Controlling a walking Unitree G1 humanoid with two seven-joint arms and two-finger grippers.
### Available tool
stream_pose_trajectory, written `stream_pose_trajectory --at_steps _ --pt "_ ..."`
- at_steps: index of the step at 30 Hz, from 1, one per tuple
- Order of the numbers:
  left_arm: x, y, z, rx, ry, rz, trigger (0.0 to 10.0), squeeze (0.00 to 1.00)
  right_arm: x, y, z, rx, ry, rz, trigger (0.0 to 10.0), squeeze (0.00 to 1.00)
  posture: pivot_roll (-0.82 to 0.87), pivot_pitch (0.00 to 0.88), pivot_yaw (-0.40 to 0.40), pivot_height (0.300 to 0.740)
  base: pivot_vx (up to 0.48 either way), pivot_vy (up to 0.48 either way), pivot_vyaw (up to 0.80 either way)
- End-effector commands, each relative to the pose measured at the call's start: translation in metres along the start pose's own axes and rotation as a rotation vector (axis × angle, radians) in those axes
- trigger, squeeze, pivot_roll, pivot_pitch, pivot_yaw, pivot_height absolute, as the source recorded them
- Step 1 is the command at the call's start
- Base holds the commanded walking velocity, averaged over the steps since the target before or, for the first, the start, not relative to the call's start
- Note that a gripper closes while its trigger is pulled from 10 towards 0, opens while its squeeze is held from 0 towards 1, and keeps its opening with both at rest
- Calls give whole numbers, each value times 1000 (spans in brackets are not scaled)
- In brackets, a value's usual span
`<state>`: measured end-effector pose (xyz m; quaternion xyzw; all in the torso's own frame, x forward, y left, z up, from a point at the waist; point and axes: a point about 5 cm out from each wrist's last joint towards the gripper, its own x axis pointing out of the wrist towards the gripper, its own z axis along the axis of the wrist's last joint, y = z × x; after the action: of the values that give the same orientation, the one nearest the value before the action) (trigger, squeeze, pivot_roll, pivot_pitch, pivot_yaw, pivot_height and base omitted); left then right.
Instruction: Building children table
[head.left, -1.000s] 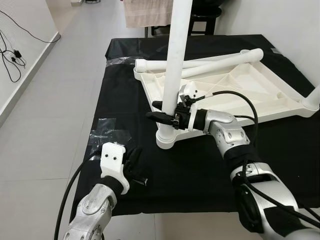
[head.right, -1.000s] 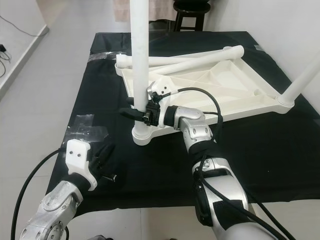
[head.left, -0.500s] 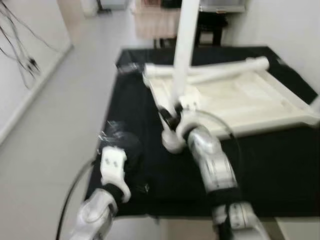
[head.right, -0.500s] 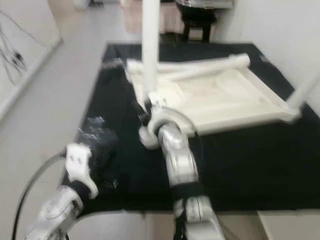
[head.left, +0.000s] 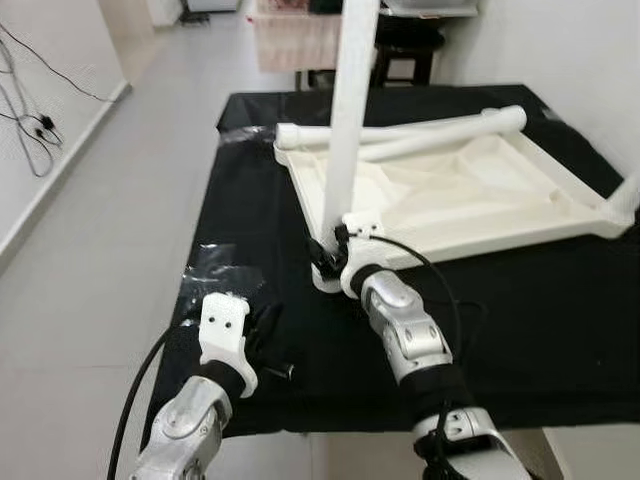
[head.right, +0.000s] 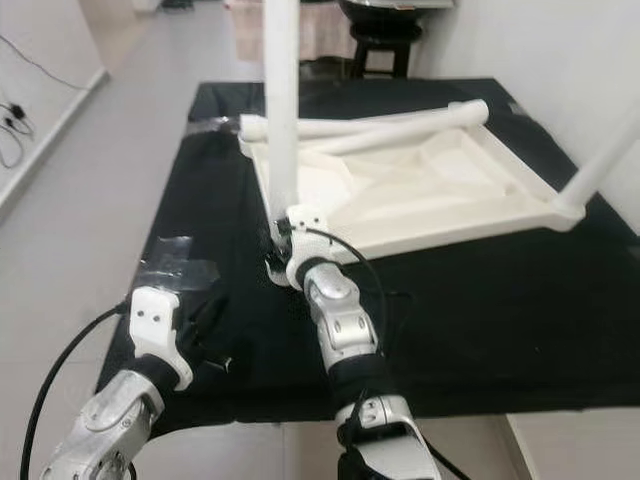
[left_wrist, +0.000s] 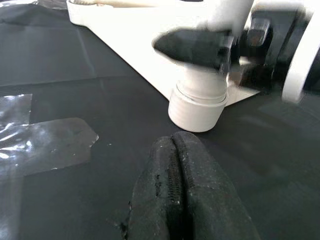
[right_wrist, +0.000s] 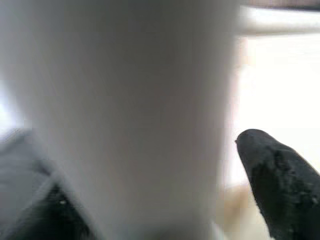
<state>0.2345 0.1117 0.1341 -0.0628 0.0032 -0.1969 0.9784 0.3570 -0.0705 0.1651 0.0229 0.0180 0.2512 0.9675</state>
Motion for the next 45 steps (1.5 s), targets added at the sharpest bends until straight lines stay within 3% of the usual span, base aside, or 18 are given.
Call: stream_pose_trajectory --at_steps 1,3,5,7,13,14,15,16,25,29,33,34,35,36,37,39,42,45 --pt "-1 -1 -5 1 22 -3 10000 0 2 5 35 -31 -133 231 10000 0 143 92 -21 740 0 0 0" --pt "-1 -1 -5 1 22 -3 10000 0 2 5 35 -31 -133 231 10000 0 143 92 -21 740 0 0 0" --pt "-1 -1 -5 -1 20 -3 10000 0 1 -3 43 -90 -118 370 10000 0 144 98 -28 740 0 0 0" --pt "-1 -1 -5 -1 20 -3 10000 0 1 -3 43 -90 -118 370 10000 0 144 98 -28 740 0 0 0" --pt "-1 -2 -4 -3 15 2 10000 0 -1 -14 36 -158 -23 591 10000 0 148 101 -28 740 0 0 0" --pt "-1 -2 -4 -3 15 2 10000 0 0 -16 35 -163 -10 613 7961 0 150 108 -27 740 0 0 0" --pt "-2 -2 -4 -4 15 2 10000 0 2 -18 35 -168 -9 597 1255 0 147 111 -28 740 0 0 0" --pt "-2 -2 -3 -5 15 1 10000 0 3 -19 35 -159 -9 583 0 0 148 112 -28 740 0 0 0" --pt "-2 -3 -3 -4 15 3 10000 0 1 -18 28 -135 -10 632 0 0 149 116 -26 740 0 0 0" --pt "-1 -2 -3 -8 14 1 10000 0 -5 -17 12 -127 1 597 0 0 130 120 -24 740 0 0 0" --pt "-1 -1 -2 -9 12 2 10000 0 -7 -15 -13 -142 73 401 0 0 122 124 -28 740 0 0 0" --pt "-1 -1 -2 -9 12 2 10000 0 -7 -15 -13 -142 73 401 0 0 122 124 -28 740 0 0 0" --pt "-1 -1 -2 -9 12 2 10000 0 -6 -21 -22 -151 121 107 0 0 114 126 -27 740 0 0 0" --pt "-2 0 -2 -9 12 2 10000 0 -11 -23 -30 -109 157 -93 0 0 113 127 -27 740 0 0 0" --pt "-2 0 -2 -9 12 2 10000 0 -11 -23 -30 -109 157 -93 0 0 113 127 -27 740 0 0 0" --pt "-1 1 -2 -9 12 1 10000 0 -20 -1 -33 -154 133 -133 0 0 101 123 -18 740 0 0 0" --pt "-1 1 -2 -10 12 2 10000 0 -19 5 -32 -158 122 -87 0 0 100 120 -15 740 0 0 0" --pt "0 1 -2 -10 12 0 10000 0 -13 -3 -28 -148 116 -101 0 0 108 118 -25 740 0 0 0"
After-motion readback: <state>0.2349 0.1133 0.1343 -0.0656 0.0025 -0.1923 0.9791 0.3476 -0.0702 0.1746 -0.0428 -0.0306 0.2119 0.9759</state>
